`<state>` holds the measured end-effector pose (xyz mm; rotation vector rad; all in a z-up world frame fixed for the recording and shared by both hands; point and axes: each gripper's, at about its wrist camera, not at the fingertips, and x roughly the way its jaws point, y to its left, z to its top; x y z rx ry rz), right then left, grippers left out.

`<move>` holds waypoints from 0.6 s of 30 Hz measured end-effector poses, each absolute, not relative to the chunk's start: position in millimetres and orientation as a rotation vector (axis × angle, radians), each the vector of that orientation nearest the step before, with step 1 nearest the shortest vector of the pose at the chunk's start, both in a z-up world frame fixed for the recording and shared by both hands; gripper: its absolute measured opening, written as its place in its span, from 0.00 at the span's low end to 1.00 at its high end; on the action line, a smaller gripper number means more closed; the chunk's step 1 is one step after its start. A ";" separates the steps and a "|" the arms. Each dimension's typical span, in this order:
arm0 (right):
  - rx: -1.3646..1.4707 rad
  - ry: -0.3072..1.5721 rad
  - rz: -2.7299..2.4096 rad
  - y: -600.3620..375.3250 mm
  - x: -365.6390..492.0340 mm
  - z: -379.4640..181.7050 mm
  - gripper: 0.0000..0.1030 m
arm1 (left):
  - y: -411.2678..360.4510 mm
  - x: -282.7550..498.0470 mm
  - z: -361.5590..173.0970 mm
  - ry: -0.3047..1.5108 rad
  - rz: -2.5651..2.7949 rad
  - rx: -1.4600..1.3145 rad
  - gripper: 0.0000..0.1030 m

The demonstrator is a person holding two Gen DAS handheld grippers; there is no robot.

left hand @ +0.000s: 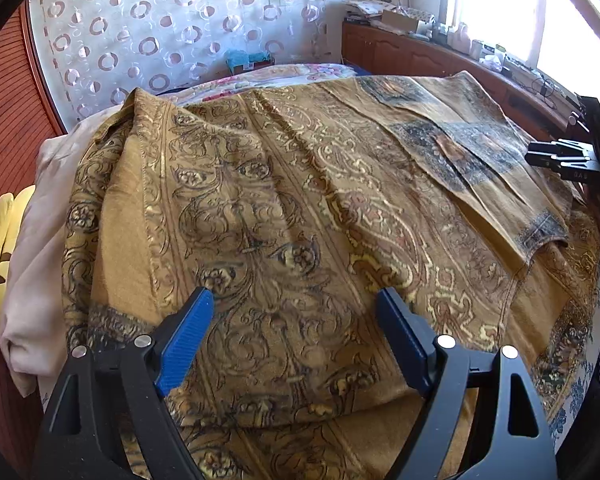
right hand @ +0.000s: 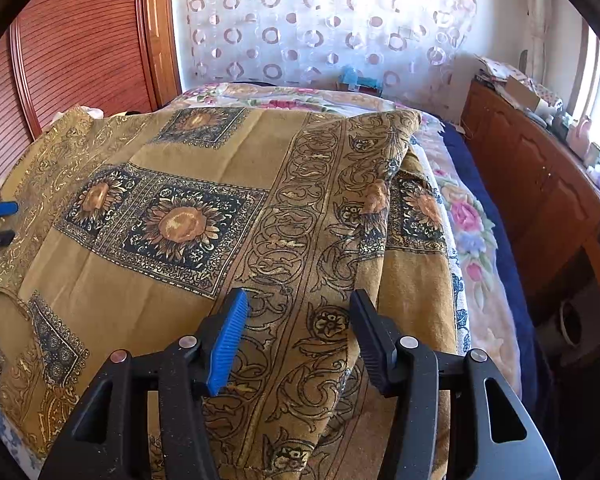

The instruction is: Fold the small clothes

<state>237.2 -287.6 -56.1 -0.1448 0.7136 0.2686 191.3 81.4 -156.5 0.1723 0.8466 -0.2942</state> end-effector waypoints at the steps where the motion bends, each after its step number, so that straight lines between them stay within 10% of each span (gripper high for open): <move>1: -0.141 0.714 0.271 -288.1 237.0 -55.9 0.54 | 83.9 189.1 -155.7 0.859 -0.279 0.170 0.82; 18: -0.152 0.712 0.269 -286.2 238.3 -59.6 0.54 | 165.0 151.0 -146.4 0.771 -0.112 -0.033 0.63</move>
